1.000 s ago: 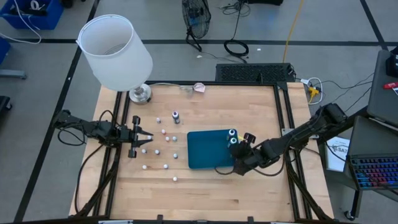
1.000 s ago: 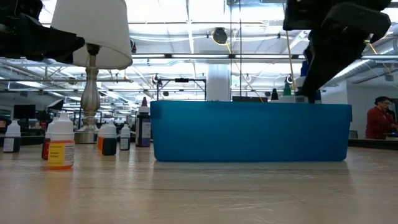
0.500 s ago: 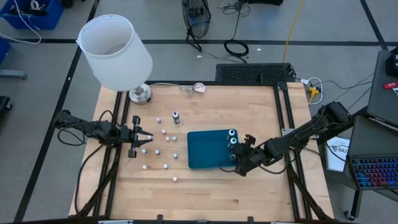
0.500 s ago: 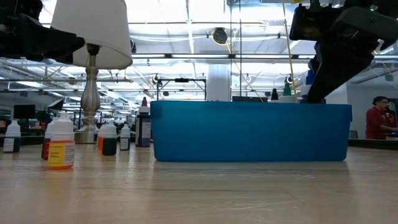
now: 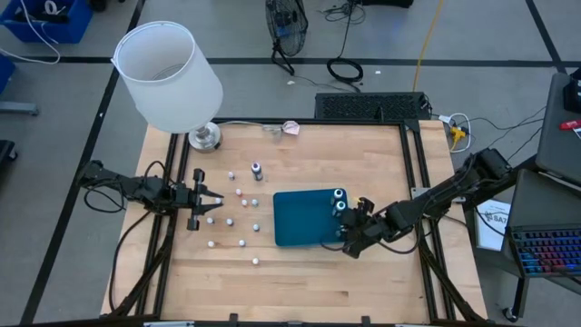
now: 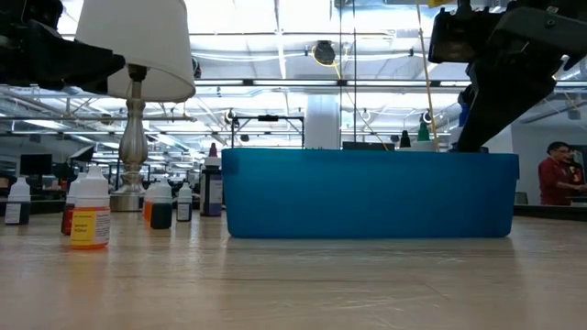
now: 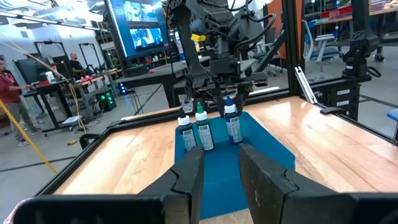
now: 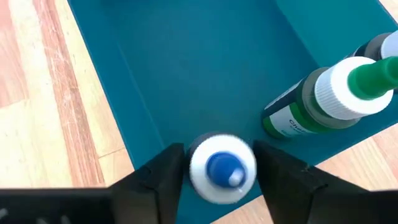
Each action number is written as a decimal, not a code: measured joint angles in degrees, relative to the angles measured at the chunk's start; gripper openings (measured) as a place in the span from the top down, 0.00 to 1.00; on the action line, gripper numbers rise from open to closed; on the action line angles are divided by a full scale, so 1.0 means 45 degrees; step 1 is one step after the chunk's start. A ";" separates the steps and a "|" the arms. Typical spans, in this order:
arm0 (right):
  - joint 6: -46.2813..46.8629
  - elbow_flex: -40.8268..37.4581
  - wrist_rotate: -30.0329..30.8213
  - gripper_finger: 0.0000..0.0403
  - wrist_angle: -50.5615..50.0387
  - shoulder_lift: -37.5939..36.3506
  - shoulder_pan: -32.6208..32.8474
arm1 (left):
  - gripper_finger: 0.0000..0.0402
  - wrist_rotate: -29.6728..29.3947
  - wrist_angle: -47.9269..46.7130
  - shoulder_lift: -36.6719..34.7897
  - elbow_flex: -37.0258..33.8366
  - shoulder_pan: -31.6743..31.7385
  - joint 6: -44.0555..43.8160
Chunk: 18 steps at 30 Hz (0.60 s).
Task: Pick & Place food coloring
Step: Put the large blue food coloring bottle into the blue bin, then put the large purple food coloring bottle into the blue bin
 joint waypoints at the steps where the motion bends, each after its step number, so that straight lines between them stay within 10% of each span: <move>1: 0.0005 0.0000 0.0000 0.51 -0.0003 0.0000 -0.0019 | 0.74 0.0002 0.0000 0.0000 0.0000 0.0000 0.0000; 18: -0.1609 -0.0002 0.0602 0.47 0.0754 -0.2336 -0.0634 | 0.74 0.0002 0.0000 0.0000 0.0000 0.0000 -0.0001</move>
